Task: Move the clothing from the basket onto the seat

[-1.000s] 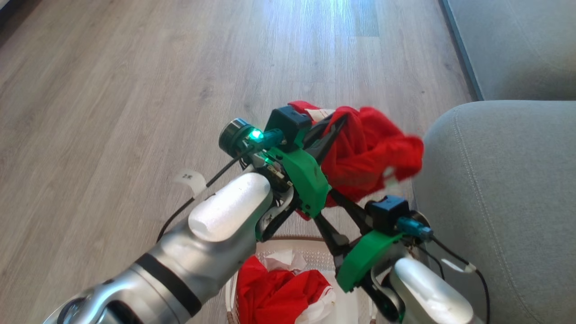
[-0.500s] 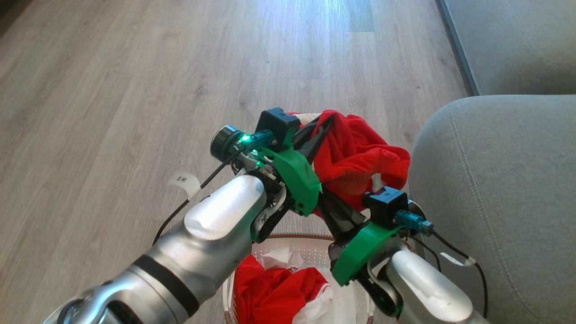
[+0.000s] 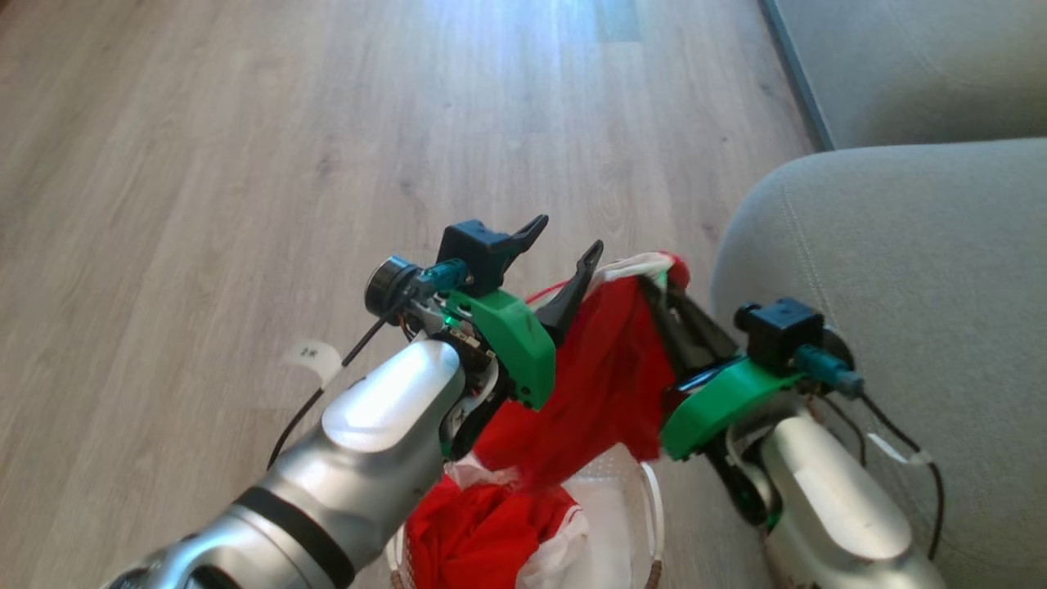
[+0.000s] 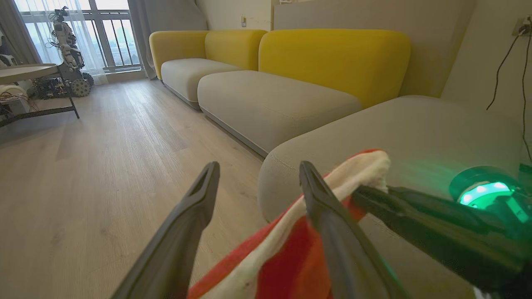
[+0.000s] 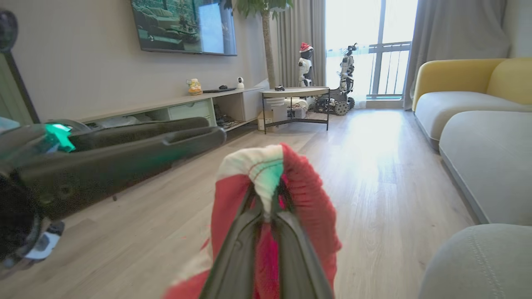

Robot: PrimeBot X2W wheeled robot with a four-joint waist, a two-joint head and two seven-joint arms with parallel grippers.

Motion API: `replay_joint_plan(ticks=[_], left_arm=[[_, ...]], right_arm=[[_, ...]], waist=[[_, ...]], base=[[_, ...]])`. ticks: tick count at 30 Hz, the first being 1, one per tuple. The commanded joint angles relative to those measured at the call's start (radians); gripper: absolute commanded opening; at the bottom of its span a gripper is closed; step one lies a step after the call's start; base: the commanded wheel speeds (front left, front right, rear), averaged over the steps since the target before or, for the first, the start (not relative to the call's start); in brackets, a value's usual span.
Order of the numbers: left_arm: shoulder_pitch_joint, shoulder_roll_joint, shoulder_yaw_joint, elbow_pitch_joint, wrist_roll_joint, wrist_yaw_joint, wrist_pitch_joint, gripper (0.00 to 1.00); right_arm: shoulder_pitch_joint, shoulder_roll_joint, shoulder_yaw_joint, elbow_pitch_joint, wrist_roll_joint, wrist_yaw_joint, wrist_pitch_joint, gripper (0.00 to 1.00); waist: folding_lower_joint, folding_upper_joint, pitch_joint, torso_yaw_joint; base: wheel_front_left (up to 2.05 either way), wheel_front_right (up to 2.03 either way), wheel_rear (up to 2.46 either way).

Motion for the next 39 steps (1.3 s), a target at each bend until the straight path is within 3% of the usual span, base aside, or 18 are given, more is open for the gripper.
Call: replay_joint_plan(ticks=[1, 11, 19, 25, 34, 39], left_arm=[[-0.024, 0.017, 0.043, -0.025, 0.008, -0.001, -0.015, 1.0], [0.044, 0.012, 0.083, -0.098, 0.048, 0.002, -0.02, 1.0], [0.096, 0.009, 0.119, -0.155, 0.099, -0.003, -0.02, 1.0], [0.115, 0.007, 0.135, -0.182, 0.127, -0.007, -0.02, 1.0], [0.121, 0.006, 0.136, -0.219, 0.157, -0.009, -0.02, 1.0], [0.102, 0.006, 0.142, -0.24, 0.196, 0.003, -0.02, 1.0]], right_arm=[[-0.053, 0.012, -0.006, -0.042, -0.018, 0.0, -0.007, 0.0], [-0.082, -0.048, -0.125, -0.101, -0.111, 0.0, -0.007, 0.0], [-0.114, -0.114, -0.149, -0.138, -0.121, 0.0, -0.007, 0.0], [-0.141, -0.137, -0.148, -0.148, -0.117, 0.0, -0.007, 0.0], [-0.231, -0.164, -0.126, -0.108, -0.098, 0.0, 0.005, 0.0], [-0.422, -0.206, -0.138, -0.019, -0.055, 0.0, 0.03, 0.0]], waist=[[0.0, 0.0, 0.003, -0.016], [0.0, 0.0, 0.029, -0.156], [0.0, 0.0, 0.065, -0.286], [0.0, 0.0, 0.09, -0.338], [0.0, 0.0, 0.142, -0.344], [0.0, 0.0, 0.214, -0.293]], base=[[0.0, 0.0, 0.0], [0.0, 0.0, 0.0], [0.0, 0.0, 0.0], [0.0, 0.0, 0.0], [0.0, 0.0, 0.0], [0.0, 0.0, 0.0]])
